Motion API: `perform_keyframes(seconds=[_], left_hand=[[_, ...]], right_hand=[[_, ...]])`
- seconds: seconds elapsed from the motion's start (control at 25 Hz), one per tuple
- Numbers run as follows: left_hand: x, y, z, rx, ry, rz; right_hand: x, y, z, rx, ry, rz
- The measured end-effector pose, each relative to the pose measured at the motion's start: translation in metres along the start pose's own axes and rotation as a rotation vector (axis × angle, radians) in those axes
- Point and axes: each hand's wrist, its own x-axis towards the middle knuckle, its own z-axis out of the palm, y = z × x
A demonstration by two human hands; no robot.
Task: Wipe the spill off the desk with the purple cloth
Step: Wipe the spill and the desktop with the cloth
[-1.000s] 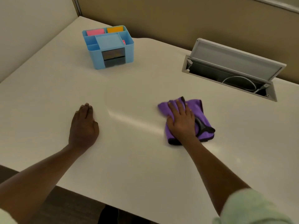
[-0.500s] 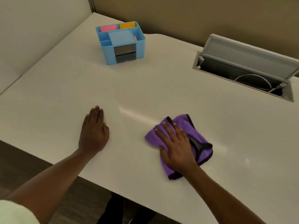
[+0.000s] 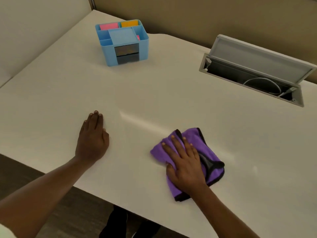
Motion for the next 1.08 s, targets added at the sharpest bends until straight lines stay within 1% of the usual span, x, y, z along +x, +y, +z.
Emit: perform_keyframes(seconds=[0.08,0.12,0.16,0.2,0.24,0.32,0.4,0.44,0.48,0.56,0.6,0.64,0.68,0.72,0.8,0.84,0.88,0.92,0.96,1.0,1.08], left_hand=[[0.005,0.0,0.001,0.027,-0.001,0.023],[0.008,-0.001,0.002,0.042,0.011,0.04],[0.011,-0.002,0.003,0.061,0.026,0.061],[0.012,-0.005,0.003,0.09,0.038,0.084],[0.016,-0.006,0.004,0.125,0.046,0.11],[0.028,-0.011,0.002,0.193,0.076,0.118],[0.049,-0.013,0.0,0.212,0.106,0.094],[0.062,-0.013,-0.001,0.208,0.115,0.086],[0.074,-0.013,0.0,0.201,0.121,0.086],[0.085,-0.015,0.005,0.184,0.139,0.104],[0.086,-0.015,0.007,0.167,0.148,0.108],[0.085,-0.017,0.01,0.152,0.154,0.099],[0.083,-0.02,0.012,0.141,0.162,0.094],[0.082,-0.022,0.015,0.133,0.175,0.099],[0.083,-0.023,0.016,0.111,0.195,0.107],[0.085,-0.023,0.016,0.105,0.201,0.101],[0.086,-0.023,0.017,0.104,0.2,0.089],[0.086,-0.021,0.017,0.102,0.196,0.087],[0.085,-0.019,0.017,0.1,0.194,0.096],[0.085,-0.019,0.016,0.099,0.189,0.101],[0.086,-0.017,0.013,0.089,0.173,0.097]], right_hand=[[0.056,0.028,-0.019,-0.053,0.043,0.197],[0.092,0.025,-0.025,-0.044,0.057,0.308],[0.117,0.015,-0.027,-0.031,0.038,0.37],[0.128,0.002,-0.023,-0.018,0.013,0.37],[0.122,-0.008,-0.014,0.004,0.016,0.323],[0.066,-0.013,0.004,-0.013,0.006,0.156],[0.008,0.012,-0.002,-0.012,0.018,0.075],[0.004,0.039,-0.01,-0.025,0.021,0.082],[0.014,0.065,-0.018,-0.056,0.019,0.13],[0.065,0.097,-0.037,-0.087,0.047,0.329],[0.09,0.1,-0.042,-0.073,0.046,0.443],[0.108,0.098,-0.041,-0.062,0.048,0.5],[0.115,0.094,-0.036,-0.06,0.054,0.487],[0.111,0.093,-0.032,-0.07,0.055,0.397],[0.087,0.106,-0.031,-0.082,-0.017,0.17],[0.088,0.119,-0.038,-0.081,-0.043,0.099],[0.105,0.134,-0.044,-0.087,-0.046,0.066],[0.13,0.146,-0.048,-0.093,-0.035,0.084],[0.162,0.15,-0.052,-0.112,-0.013,0.154],[0.198,0.143,-0.053,-0.118,0.004,0.267],[0.267,0.114,-0.043,-0.094,0.071,0.502]])
